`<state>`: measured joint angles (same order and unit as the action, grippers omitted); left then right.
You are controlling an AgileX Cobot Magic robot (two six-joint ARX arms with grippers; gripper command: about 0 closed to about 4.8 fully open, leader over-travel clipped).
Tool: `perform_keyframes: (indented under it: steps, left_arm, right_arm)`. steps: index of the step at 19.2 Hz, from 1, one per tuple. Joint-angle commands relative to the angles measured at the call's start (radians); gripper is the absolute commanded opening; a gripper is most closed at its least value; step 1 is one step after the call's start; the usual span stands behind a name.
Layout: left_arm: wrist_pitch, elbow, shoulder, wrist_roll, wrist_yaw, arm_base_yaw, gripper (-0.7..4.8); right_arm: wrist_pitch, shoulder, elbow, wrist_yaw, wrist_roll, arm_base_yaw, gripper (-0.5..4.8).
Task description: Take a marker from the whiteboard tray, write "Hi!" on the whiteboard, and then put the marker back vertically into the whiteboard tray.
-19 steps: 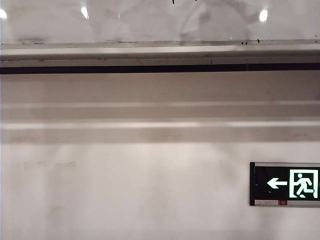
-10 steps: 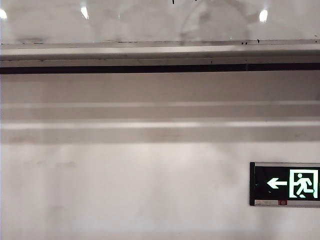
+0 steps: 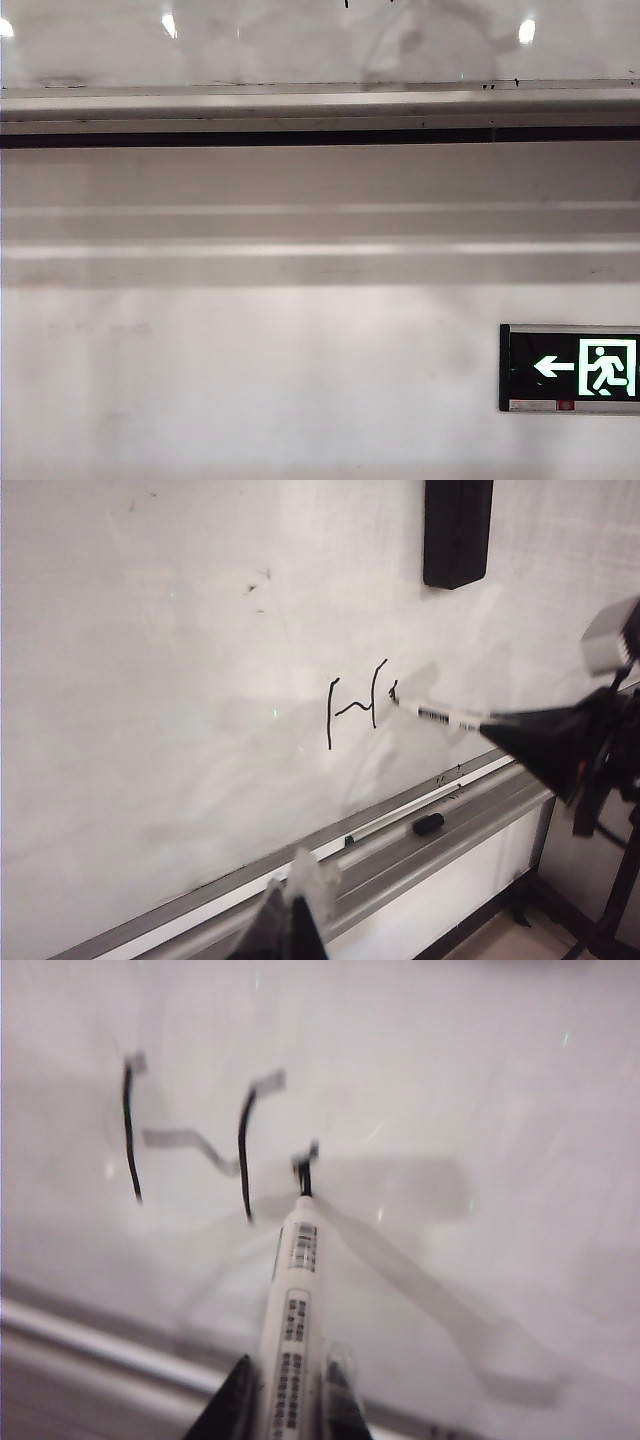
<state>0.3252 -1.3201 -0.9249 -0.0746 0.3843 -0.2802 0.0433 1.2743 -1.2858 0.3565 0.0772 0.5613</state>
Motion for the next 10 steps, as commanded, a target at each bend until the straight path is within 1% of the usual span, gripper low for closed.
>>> perform_keyframes:
  steps: [1,6,7,10]
  left_arm:
    - [-0.02,-0.005,0.003,0.0,0.005,0.001,-0.06]
    - [-0.02,-0.005,0.003,0.0,0.005,0.001,-0.06]
    - [-0.02,-0.005,0.003,0.0,0.005,0.001,-0.06]
    - [-0.02,-0.005,0.003,0.0,0.005,0.001,-0.06]
  right_arm:
    - [0.031,-0.002,-0.004,0.008,0.002,0.0,-0.05]
    - [0.048,0.005,-0.004,0.004,0.002,0.0,-0.05]
    - [0.03,-0.01,-0.005,-0.023,0.002,0.002,-0.05]
    - [-0.019,-0.053,-0.005,-0.027,0.003,0.004,-0.05]
